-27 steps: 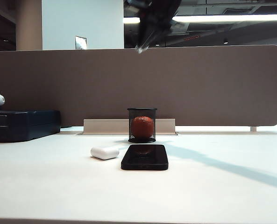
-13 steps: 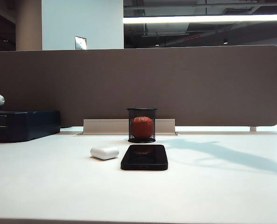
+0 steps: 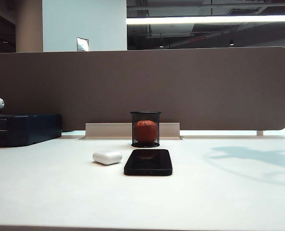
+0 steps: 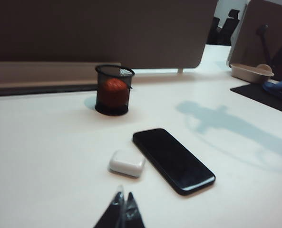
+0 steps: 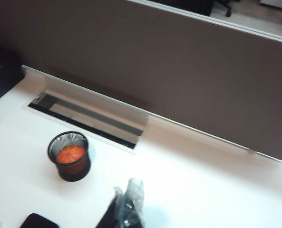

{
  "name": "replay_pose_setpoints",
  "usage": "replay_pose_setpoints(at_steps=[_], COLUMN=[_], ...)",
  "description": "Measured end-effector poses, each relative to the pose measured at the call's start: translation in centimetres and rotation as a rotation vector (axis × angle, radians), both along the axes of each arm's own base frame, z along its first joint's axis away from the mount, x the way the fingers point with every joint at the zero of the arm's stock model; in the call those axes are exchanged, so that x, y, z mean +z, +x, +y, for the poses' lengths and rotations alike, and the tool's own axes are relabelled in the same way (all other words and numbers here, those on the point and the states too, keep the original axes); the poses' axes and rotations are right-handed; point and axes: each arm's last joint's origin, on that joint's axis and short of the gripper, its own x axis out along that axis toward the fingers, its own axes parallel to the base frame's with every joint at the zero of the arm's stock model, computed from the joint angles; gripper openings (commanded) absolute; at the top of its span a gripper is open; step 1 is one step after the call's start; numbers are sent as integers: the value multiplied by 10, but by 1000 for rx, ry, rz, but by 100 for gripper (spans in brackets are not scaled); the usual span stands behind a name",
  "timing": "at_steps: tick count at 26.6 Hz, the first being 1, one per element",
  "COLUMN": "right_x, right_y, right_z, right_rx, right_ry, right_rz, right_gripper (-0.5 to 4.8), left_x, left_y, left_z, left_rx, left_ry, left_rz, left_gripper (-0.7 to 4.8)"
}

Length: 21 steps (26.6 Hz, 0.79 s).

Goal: Find the wireless headphone case on the desktop and place it on the left side of the phone.

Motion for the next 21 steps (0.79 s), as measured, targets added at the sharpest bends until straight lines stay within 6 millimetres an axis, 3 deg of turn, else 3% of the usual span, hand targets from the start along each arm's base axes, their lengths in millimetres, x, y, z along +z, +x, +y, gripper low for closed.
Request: replay_pose_setpoints(at_steps=[3, 6, 10, 12, 14, 21], right_x=[3, -11, -41, -55, -84, -144], right_y=[-16, -40, -64, -75, -96, -125], right_z=[-15, -33, -51, -51, -51, -49], right_rx=[-53, -107, -173, -178, -184, -227], right_ry=[1, 13, 84, 100, 108, 142], right_rz=[-13, -6, -30, -30, -61, -107], right_gripper=[-5, -5, -5, -5, -5, -5], left_x=[1, 1, 2, 2, 2, 2], left_y=[1, 2, 3, 3, 4, 4], left_z=[1, 3, 5, 6, 8, 10], left_rx=[43, 126, 211, 233, 306, 374], left_ry=[-2, -5, -8, -10, -14, -17], left_rz=[-14, -15, -17, -19, -19, -19], left_gripper=[-6, -5, -5, -6, -6, -5])
